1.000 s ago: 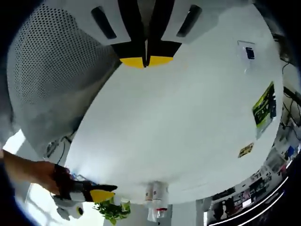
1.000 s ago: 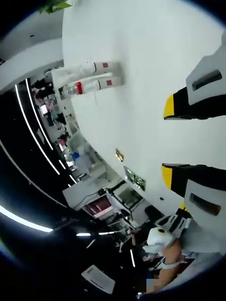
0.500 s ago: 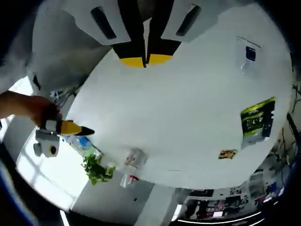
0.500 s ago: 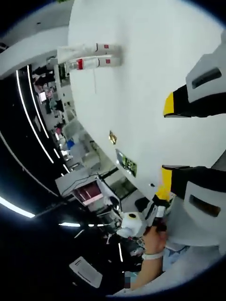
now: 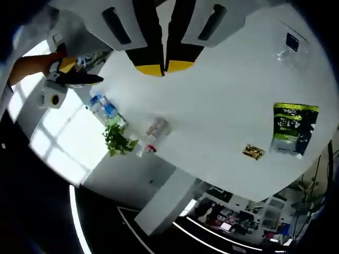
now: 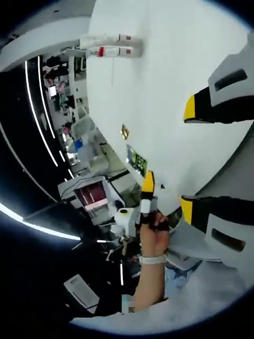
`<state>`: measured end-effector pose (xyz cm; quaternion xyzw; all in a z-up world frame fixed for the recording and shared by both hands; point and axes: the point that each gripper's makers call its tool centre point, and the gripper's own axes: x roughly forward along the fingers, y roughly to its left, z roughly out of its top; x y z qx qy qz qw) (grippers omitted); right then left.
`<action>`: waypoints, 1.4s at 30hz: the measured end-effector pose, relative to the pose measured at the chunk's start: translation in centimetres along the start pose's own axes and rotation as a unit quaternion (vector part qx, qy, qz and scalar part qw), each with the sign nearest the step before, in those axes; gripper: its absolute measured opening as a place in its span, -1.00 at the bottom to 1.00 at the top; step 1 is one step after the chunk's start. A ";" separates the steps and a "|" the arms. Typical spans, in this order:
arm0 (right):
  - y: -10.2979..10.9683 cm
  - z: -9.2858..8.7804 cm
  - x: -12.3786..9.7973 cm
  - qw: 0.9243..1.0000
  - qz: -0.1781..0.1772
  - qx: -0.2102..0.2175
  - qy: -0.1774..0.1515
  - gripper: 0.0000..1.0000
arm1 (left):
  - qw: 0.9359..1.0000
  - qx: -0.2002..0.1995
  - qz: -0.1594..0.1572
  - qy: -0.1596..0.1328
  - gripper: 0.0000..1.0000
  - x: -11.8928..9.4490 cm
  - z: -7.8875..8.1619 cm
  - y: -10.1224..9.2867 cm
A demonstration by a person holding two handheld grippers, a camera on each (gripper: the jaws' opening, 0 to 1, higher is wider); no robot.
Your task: Arrange the skincare products in the storage area until every visible bottle or jar stands upright without overlapping.
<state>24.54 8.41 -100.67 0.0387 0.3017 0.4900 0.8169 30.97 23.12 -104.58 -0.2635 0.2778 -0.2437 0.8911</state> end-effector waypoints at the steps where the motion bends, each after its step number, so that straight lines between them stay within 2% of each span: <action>1: 0.7 -0.5 0.1 1.000 0.007 -0.006 0.009 0.08 | 1.000 -0.019 0.014 -0.002 -1.00 0.0 0.1 0.8; 3: 1.3 -1.1 0.3 1.000 0.005 -0.020 0.021 0.12 | 0.999 -0.024 0.041 0.002 -0.94 0.4 0.5 2.1; 4: 1.6 -1.2 0.3 0.999 0.006 -0.023 0.024 0.14 | 0.999 -0.018 0.045 0.000 -0.83 0.6 0.9 2.2; 6: 2.0 -1.5 0.3 0.999 0.005 -0.028 0.031 0.20 | 0.997 -0.005 0.075 -0.004 -0.50 0.8 1.8 2.9; 8: 2.3 -1.9 0.5 0.999 0.004 -0.027 0.039 0.24 | 0.994 0.035 0.100 0.007 -0.36 1.2 2.6 3.8; 10: 2.1 -2.5 0.6 0.998 0.001 -0.030 0.051 0.28 | 0.991 0.068 0.116 0.007 -0.28 1.4 3.2 4.7; 11: 2.0 -2.8 0.6 0.998 -0.001 -0.030 0.060 0.30 | 0.989 0.074 0.130 0.010 -0.22 1.3 3.2 5.4; 12: 2.0 -2.9 0.6 0.997 -0.002 -0.033 0.063 0.31 | 0.986 0.077 0.147 0.022 -0.15 1.1 3.1 6.3; 14: 2.0 -3.2 0.6 0.996 -0.002 -0.038 0.075 0.34 | 0.980 0.086 0.178 0.024 -0.04 0.8 3.3 8.2; 16: 2.0 -3.6 0.7 0.995 -0.007 -0.046 0.089 0.35 | 0.974 0.076 0.210 0.028 0.04 0.0 3.5 10.0; 18: 2.2 -4.2 0.7 0.993 -0.007 -0.052 0.106 0.34 | 0.965 0.089 0.247 0.020 0.16 -0.8 4.3 12.1; 20: 2.4 -4.6 0.6 0.991 -0.013 -0.063 0.116 0.34 | 0.960 0.090 0.263 0.016 0.33 -1.4 4.7 12.9; 23: 2.8 -5.3 0.6 0.989 -0.013 -0.074 0.130 0.34 | 0.955 0.067 0.289 -0.002 0.58 -2.4 5.5 14.7; 27: 3.1 -5.8 0.8 0.986 -0.009 -0.081 0.146 0.34 | 0.942 0.085 0.323 -0.002 0.61 -3.3 6.3 16.6; 28: 3.1 -6.0 0.8 0.984 -0.008 -0.085 0.154 0.34 | 0.935 0.093 0.341 -0.002 0.65 -3.6 6.5 17.3; 30: 2.9 -6.1 0.8 0.982 -0.009 -0.097 0.164 0.32 | 0.928 0.114 0.354 0.002 0.71 -3.6 6.8 17.9; 32: 2.7 -5.9 0.8 0.980 -0.012 -0.104 0.169 0.32 | 0.927 0.109 0.360 0.000 0.71 -3.4 6.9 18.4; 35: 2.6 -5.6 0.8 0.979 -0.012 -0.105 0.172 0.31 | 0.929 0.078 0.362 -0.009 0.80 -3.0 7.0 19.4; 38: 2.6 -5.4 0.9 0.979 -0.014 -0.105 0.175 0.29 | 0.927 0.072 0.368 -0.010 0.86 -2.6 7.4 20.5; 42: 2.6 -5.2 0.7 0.979 -0.021 -0.103 0.175 0.28 | 0.928 0.068 0.367 -0.005 0.92 -1.5 7.9 21.7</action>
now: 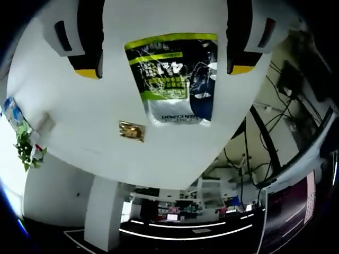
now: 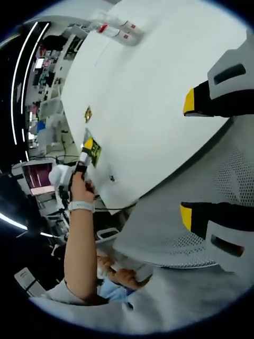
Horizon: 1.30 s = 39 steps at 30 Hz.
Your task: Arrange the skincare products in the storage area until every visible bottle or jar stands upright without overlapping.
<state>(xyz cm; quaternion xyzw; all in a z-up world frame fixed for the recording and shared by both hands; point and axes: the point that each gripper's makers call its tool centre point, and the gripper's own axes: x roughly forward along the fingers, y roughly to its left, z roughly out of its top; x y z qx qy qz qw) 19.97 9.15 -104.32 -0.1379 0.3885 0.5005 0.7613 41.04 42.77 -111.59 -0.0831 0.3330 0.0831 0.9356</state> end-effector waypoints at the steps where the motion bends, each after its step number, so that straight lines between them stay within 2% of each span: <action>1: 0.0 0.0 -0.1 1.000 -0.001 0.002 0.000 0.29 | 1.000 0.001 -0.002 0.004 0.91 0.4 0.1 0.0; 8: 0.2 -0.6 -0.4 1.000 -0.005 0.010 0.008 0.27 | 0.999 0.023 0.002 0.036 0.90 2.4 -0.7 0.2; 14: -0.1 -0.8 -0.6 1.000 -0.006 0.016 0.012 0.24 | 0.999 0.035 0.008 0.030 0.89 3.1 -0.2 0.3; 15: -0.1 -0.8 -0.6 1.000 -0.006 0.016 0.013 0.23 | 0.997 0.059 0.010 0.045 0.85 3.2 -0.7 0.5; 16: -0.1 -0.8 -0.6 1.000 -0.006 0.017 0.013 0.23 | 0.998 0.064 0.004 0.023 0.86 3.2 -0.2 0.3; 17: -0.2 -0.9 -0.6 1.000 -0.006 0.018 0.013 0.23 | 0.997 0.055 0.014 0.048 0.86 2.9 -1.3 0.8; 18: -0.2 -0.9 -0.6 1.000 -0.007 0.020 0.013 0.23 | 0.997 0.055 0.014 0.042 0.83 3.3 -1.2 0.7; 21: 0.0 -1.0 -0.6 1.000 -0.005 0.025 0.012 0.22 | 0.998 0.064 0.000 0.021 0.56 3.3 -1.1 -0.1; 25: 0.9 -0.9 -0.7 1.000 0.000 0.012 0.008 0.21 | 0.998 0.064 0.003 0.009 0.51 3.0 -0.6 -0.2; 26: 1.0 -1.0 -0.7 1.000 -0.001 0.008 0.010 0.20 | 0.997 0.072 0.004 0.004 0.42 2.7 -0.4 -0.2; 27: 1.0 -1.1 -0.7 1.000 -0.001 0.007 0.010 0.21 | 0.996 0.090 -0.012 0.006 0.30 2.5 -0.4 -0.9; 28: 1.1 -1.1 -0.8 1.000 0.000 0.006 0.009 0.21 | 0.997 0.076 -0.017 0.008 0.19 2.5 -0.6 -1.2; 30: 1.4 -0.7 -1.0 1.000 0.001 0.004 0.000 0.21 | 0.996 0.086 -0.021 0.007 0.08 2.5 -0.6 -1.5; 33: 1.7 -0.6 -1.1 1.000 0.000 -0.008 0.001 0.19 | 0.996 0.083 -0.029 0.011 -0.29 2.6 -0.9 -2.1; 35: 2.0 -0.6 -1.3 1.000 0.001 -0.018 0.001 0.19 | 0.997 0.074 -0.032 0.006 -0.47 2.9 -1.1 -2.5; 36: 2.0 -0.7 -1.3 1.000 0.002 -0.018 0.001 0.19 | 0.997 0.071 -0.043 0.000 -0.59 2.8 -1.0 -2.8; 37: 2.3 -0.8 -1.4 1.000 0.007 -0.014 0.001 0.20 | 0.998 0.031 -0.054 0.001 -0.75 2.8 -1.3 -3.3; 38: 2.5 -1.0 -1.4 1.000 0.009 -0.013 0.000 0.22 | 0.997 0.021 -0.076 -0.007 -0.77 2.3 -1.3 -4.2; 39: 2.9 -1.1 -1.3 1.000 0.014 -0.016 0.001 0.22 | 0.996 0.021 -0.081 -0.025 -0.80 2.1 -0.9 -4.6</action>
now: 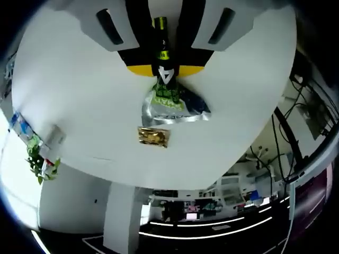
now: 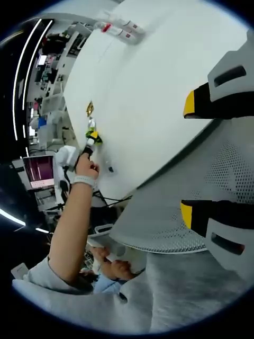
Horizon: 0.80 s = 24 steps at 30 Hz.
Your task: Arrange the skincare products in the storage area until every visible bottle or jar stands upright without overlapping.
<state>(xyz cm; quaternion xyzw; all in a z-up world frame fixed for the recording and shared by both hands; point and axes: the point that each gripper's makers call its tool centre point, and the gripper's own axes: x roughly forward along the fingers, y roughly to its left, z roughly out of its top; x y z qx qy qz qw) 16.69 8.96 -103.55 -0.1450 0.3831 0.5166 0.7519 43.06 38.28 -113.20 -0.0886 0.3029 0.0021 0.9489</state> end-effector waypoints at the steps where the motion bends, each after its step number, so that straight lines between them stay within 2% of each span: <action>1: 0.2 -0.1 0.0 1.000 0.003 -0.002 0.001 0.21 | 1.000 0.019 -0.002 -0.003 -0.84 -0.6 0.0 -0.6; 2: 0.4 0.0 0.1 1.000 0.004 -0.004 -0.002 0.20 | 1.000 0.023 -0.006 -0.007 -0.84 -0.9 0.1 -1.0; 3: 0.4 0.2 0.2 1.000 0.007 -0.002 -0.007 0.19 | 0.999 -0.002 -0.028 -0.021 -0.85 -1.6 0.5 -2.4; 5: 0.6 0.9 0.5 0.999 0.018 0.021 -0.024 0.16 | 0.998 -0.030 -0.046 -0.044 -0.86 -2.8 1.4 -3.9; 6: 0.5 1.3 0.7 0.999 0.020 0.028 -0.035 0.15 | 0.995 -0.052 -0.067 -0.059 -0.86 -3.9 2.0 -5.2; 8: 0.1 2.3 1.0 0.996 0.027 0.059 -0.060 0.15 | 0.988 -0.062 -0.112 -0.083 -0.86 -6.1 3.0 -7.9; 9: -0.1 2.8 1.1 0.994 0.031 0.075 -0.071 0.16 | 0.985 -0.075 -0.123 -0.093 -0.86 -7.0 3.3 -8.7; 10: -0.4 3.3 1.2 0.992 0.034 0.094 -0.083 0.17 | 0.981 -0.091 -0.140 -0.093 -0.86 -8.1 3.3 -9.7; 11: -0.6 3.7 1.4 0.991 0.039 0.097 -0.085 0.20 | 0.977 -0.088 -0.172 -0.091 -0.86 -9.2 3.3 -11.0; 13: -0.7 4.7 1.5 0.989 0.047 0.100 -0.101 0.26 | 0.961 -0.160 -0.202 -0.104 -0.86 -11.5 3.7 -12.5; 14: -0.6 5.2 1.6 0.986 0.058 0.114 -0.110 0.27 | 0.948 -0.179 -0.239 -0.107 -0.86 -13.0 3.8 -13.8; 15: -0.7 5.8 1.6 0.982 0.068 0.129 -0.124 0.27 | 0.945 -0.184 -0.247 -0.112 -0.86 -13.9 3.8 -14.3; 16: -0.9 6.3 1.6 0.979 0.071 0.136 -0.136 0.26 | 0.942 -0.199 -0.241 -0.121 -0.86 -14.6 3.7 -14.4; 17: -1.0 7.1 1.6 0.973 0.080 0.154 -0.154 0.25 | 0.944 -0.199 -0.235 -0.123 -0.86 -14.9 3.5 -14.4; 19: -1.0 8.2 1.5 0.963 0.096 0.181 -0.175 0.21 | 0.946 -0.176 -0.243 -0.125 -0.86 -16.6 2.9 -15.7; 22: -1.6 10.3 1.6 0.936 0.124 0.248 -0.218 0.19 | 0.950 -0.135 -0.253 -0.121 -0.86 -18.6 1.6 -17.2; 24: -2.1 11.4 1.7 0.922 0.129 0.274 -0.242 0.21 | 0.951 -0.123 -0.261 -0.114 -0.86 -19.7 0.7 -18.1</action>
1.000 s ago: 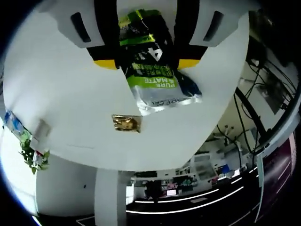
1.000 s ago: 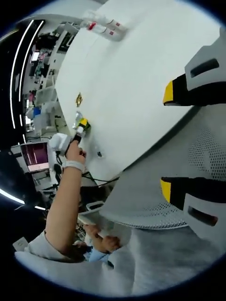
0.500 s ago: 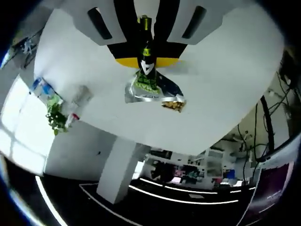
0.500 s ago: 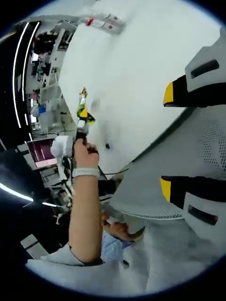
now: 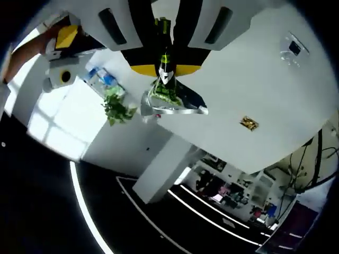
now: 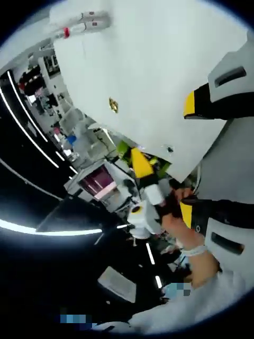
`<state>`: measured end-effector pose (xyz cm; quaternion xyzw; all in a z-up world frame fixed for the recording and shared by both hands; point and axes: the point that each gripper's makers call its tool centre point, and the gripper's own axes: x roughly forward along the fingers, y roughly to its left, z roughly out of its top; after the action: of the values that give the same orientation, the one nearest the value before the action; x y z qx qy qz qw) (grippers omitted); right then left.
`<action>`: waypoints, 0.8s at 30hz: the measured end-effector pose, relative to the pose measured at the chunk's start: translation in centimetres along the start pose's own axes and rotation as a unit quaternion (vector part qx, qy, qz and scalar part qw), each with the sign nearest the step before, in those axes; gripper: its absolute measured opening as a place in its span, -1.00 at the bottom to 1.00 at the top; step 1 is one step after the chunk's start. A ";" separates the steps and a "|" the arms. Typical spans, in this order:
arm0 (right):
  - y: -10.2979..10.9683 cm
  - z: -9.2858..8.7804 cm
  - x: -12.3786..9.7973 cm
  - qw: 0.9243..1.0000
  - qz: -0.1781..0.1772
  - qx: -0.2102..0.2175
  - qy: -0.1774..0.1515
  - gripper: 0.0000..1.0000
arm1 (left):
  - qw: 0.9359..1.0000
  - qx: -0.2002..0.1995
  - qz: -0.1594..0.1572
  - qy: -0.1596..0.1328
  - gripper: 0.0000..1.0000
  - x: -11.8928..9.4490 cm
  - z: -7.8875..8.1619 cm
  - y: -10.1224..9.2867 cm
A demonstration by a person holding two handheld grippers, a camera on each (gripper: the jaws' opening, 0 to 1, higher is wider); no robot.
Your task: Arrange the skincare products in the storage area until every visible bottle or jar stands upright without overlapping.
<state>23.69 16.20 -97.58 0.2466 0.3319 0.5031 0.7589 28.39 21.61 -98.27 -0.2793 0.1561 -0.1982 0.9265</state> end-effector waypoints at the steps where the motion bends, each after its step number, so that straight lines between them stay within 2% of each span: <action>1: 0.1 0.6 0.4 1.000 0.008 0.022 -0.012 0.21 | 1.000 0.016 -0.015 0.006 -0.86 -0.4 -0.5 -0.9; 3: 0.0 1.2 0.9 0.998 0.013 0.052 -0.025 0.18 | 0.998 0.049 -0.044 0.013 -0.86 -1.0 -1.2 -2.5; 5: 0.2 1.6 1.2 0.996 0.024 0.073 -0.036 0.12 | 0.997 0.064 -0.051 0.013 -0.86 -1.3 -1.2 -3.4; 7: 0.7 2.0 1.2 0.993 0.041 0.097 -0.048 -0.07 | 0.993 0.091 -0.068 0.014 -0.86 -1.2 -1.1 -4.6; 9: 0.4 2.2 0.9 0.993 0.041 0.100 -0.052 -0.44 | 0.991 0.103 -0.086 0.017 -0.86 -1.1 -1.5 -5.7; 10: 1.0 2.8 0.8 0.990 0.060 0.112 -0.064 -0.51 | 0.990 0.109 -0.084 0.025 -0.86 -1.1 -2.0 -5.8; 11: 0.6 3.0 0.7 0.989 0.051 0.120 -0.071 -0.60 | 0.987 0.127 -0.095 0.035 -0.85 -1.3 -2.5 -6.0; 12: 0.4 2.5 0.7 0.990 0.050 0.123 -0.053 -0.60 | 0.988 0.126 -0.085 0.021 -0.85 -1.3 -2.1 -5.9; 13: 0.7 2.4 0.7 0.989 0.057 0.131 -0.048 -0.61 | 0.987 0.129 -0.089 0.023 -0.85 -1.4 -2.1 -5.9; 15: 0.9 2.6 0.4 0.990 0.061 0.114 -0.053 -0.66 | 0.987 0.123 -0.104 0.019 -0.84 -1.4 -2.0 -6.2; 18: 0.7 2.8 0.1 0.993 0.054 0.090 -0.045 -0.76 | 0.983 0.139 -0.116 0.017 -0.80 -1.2 -2.2 -6.8; 22: 0.6 2.6 -0.1 0.995 0.059 0.073 -0.030 -0.80 | 0.980 0.157 -0.121 0.023 -0.70 -1.1 -2.4 -6.9; 24: 0.7 2.4 -0.1 0.996 0.064 0.065 -0.019 -0.81 | 0.982 0.134 -0.133 0.027 -0.65 -1.3 -2.4 -7.1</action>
<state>25.07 16.23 -95.44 0.3254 0.3328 0.5234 0.7137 24.30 15.68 -95.90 -0.1654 0.1144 -0.3459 0.9165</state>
